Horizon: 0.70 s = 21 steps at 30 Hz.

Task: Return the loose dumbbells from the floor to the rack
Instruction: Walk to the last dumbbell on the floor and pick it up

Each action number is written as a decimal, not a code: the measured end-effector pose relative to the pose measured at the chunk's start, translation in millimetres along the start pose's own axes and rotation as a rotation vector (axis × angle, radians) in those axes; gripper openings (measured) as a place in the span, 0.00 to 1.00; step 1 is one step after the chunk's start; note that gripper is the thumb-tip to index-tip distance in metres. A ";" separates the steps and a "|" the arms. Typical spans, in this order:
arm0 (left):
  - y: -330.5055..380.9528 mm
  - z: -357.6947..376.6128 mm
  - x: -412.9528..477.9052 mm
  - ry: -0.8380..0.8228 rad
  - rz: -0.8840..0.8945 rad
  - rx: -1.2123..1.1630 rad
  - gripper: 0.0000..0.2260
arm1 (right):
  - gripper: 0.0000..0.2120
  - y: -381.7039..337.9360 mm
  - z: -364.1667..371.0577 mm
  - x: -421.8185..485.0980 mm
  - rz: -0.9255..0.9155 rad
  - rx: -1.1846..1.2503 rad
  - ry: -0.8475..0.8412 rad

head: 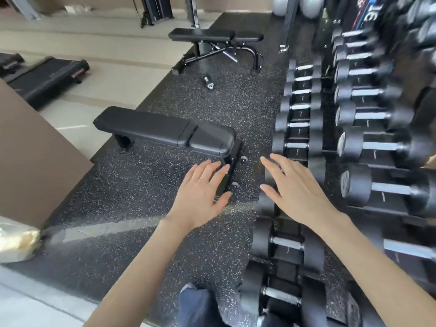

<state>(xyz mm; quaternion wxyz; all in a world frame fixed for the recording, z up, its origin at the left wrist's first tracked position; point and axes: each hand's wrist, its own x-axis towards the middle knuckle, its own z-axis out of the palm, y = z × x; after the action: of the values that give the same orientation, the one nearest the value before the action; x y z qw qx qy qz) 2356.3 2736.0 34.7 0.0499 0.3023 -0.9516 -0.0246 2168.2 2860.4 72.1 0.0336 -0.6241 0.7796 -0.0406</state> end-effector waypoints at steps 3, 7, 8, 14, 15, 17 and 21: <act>-43.0 -7.6 3.3 0.002 0.021 0.001 0.31 | 0.29 -35.1 1.7 20.7 0.047 -0.012 0.002; -104.5 -16.9 3.4 0.003 0.069 -0.010 0.30 | 0.28 -82.3 1.8 48.8 0.086 -0.025 0.038; -118.4 -17.7 2.3 0.013 0.076 -0.014 0.30 | 0.28 -92.1 2.0 54.7 0.097 -0.022 0.057; -172.3 -3.5 -3.9 0.031 0.104 -0.030 0.28 | 0.26 -127.2 7.9 81.2 0.104 -0.026 0.140; -177.0 -0.6 -3.0 0.027 0.106 -0.039 0.28 | 0.27 -129.3 9.0 84.8 0.113 -0.028 0.137; -183.9 3.9 2.4 0.021 0.112 -0.055 0.28 | 0.28 -130.2 12.2 91.2 0.131 -0.039 0.122; -190.2 8.1 21.9 0.010 0.136 -0.069 0.27 | 0.28 -122.4 23.2 105.3 0.157 -0.020 0.101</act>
<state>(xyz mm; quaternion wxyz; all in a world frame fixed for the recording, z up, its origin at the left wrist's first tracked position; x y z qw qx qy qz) 2446.6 2568.3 13.8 0.0669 0.2350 -0.9683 -0.0526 2266.4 2730.4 61.7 -0.0091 -0.5586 0.8271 -0.0614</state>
